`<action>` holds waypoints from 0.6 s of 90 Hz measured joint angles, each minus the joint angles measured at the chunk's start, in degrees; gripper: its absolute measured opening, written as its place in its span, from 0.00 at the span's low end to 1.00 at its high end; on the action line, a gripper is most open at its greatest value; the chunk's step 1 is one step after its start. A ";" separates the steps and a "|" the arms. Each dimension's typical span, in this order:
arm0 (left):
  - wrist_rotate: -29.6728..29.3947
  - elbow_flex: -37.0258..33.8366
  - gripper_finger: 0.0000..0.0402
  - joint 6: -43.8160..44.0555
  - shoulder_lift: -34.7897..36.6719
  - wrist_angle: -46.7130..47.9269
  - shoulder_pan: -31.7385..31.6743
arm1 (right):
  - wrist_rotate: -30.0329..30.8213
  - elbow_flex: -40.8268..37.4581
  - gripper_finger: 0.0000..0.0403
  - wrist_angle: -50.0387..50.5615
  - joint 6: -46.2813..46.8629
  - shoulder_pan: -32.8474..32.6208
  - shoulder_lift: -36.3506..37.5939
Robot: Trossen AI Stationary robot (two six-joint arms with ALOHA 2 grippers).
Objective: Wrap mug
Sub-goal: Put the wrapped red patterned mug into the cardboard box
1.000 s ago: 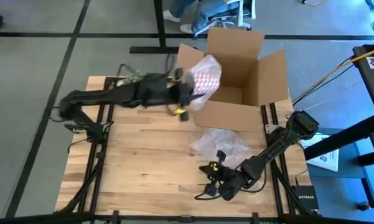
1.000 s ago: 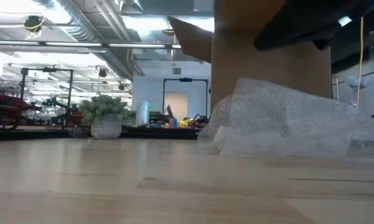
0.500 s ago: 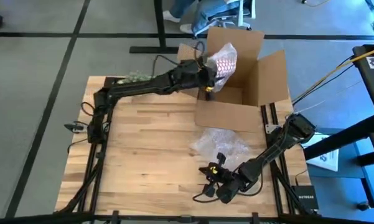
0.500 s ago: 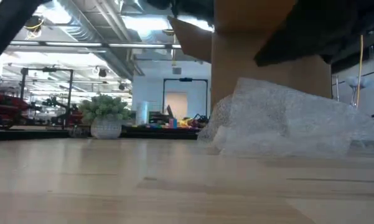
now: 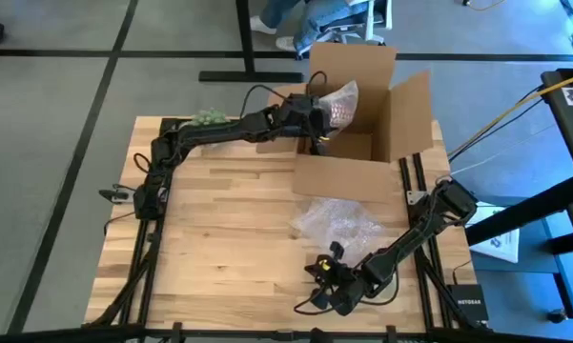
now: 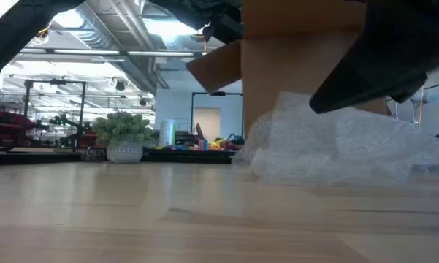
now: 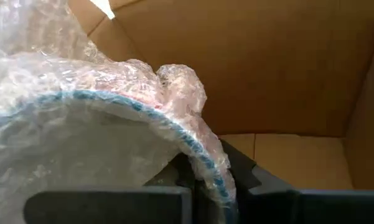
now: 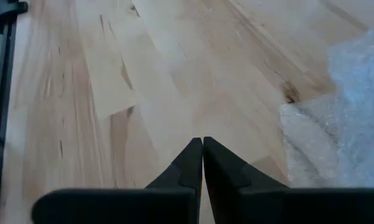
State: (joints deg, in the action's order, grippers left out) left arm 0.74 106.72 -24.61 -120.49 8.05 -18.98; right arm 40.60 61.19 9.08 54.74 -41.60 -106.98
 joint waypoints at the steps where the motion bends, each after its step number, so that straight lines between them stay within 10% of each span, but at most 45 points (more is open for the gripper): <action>1: 0.14 0.00 0.06 0.11 -0.01 -0.01 0.00 | 0.01 0.00 0.00 -0.04 0.00 0.00 0.00; 54: 0.54 -0.26 0.30 1.41 -0.17 2.37 0.00 | -0.13 0.00 0.00 0.04 -0.13 0.00 0.00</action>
State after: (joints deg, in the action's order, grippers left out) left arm 1.28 106.45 -23.20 -120.66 10.42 -18.98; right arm 40.47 61.19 9.13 54.61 -41.60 -106.98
